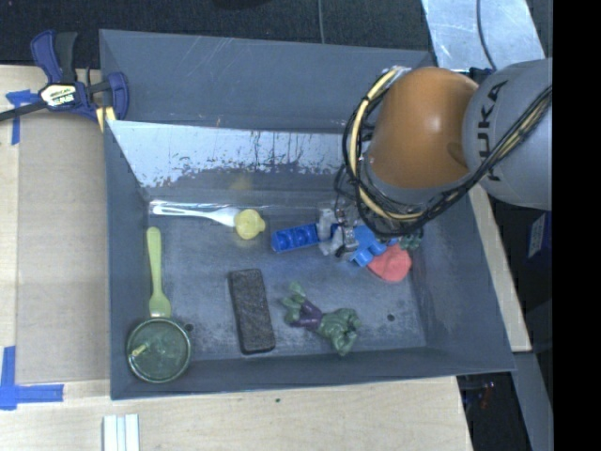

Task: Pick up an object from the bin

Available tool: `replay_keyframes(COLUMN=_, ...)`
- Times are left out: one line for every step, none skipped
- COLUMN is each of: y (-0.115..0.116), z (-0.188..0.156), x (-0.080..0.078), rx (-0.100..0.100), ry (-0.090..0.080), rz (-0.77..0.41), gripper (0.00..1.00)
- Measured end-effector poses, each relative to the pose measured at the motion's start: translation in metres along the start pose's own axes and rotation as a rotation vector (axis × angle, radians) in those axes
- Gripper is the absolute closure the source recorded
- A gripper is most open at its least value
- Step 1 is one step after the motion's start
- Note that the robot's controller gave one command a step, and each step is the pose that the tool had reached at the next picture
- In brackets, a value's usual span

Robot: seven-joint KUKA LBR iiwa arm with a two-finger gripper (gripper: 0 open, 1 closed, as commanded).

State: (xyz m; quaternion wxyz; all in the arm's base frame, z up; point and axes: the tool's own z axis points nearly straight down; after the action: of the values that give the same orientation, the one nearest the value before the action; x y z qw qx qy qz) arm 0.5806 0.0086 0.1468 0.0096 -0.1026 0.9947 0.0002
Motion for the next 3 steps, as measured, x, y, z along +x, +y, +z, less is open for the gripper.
replay_keyframes(y=-0.004, z=-0.034, x=0.001, rx=0.001, ry=-0.009, rz=0.280, gripper=1.00)
replay_keyframes(y=-0.004, z=-0.038, x=-0.002, rx=0.002, ry=-0.009, rz=0.211, gripper=1.00)
replay_keyframes(y=0.024, z=-0.074, x=0.005, rx=0.003, ry=-0.013, rz=0.056, gripper=1.00)
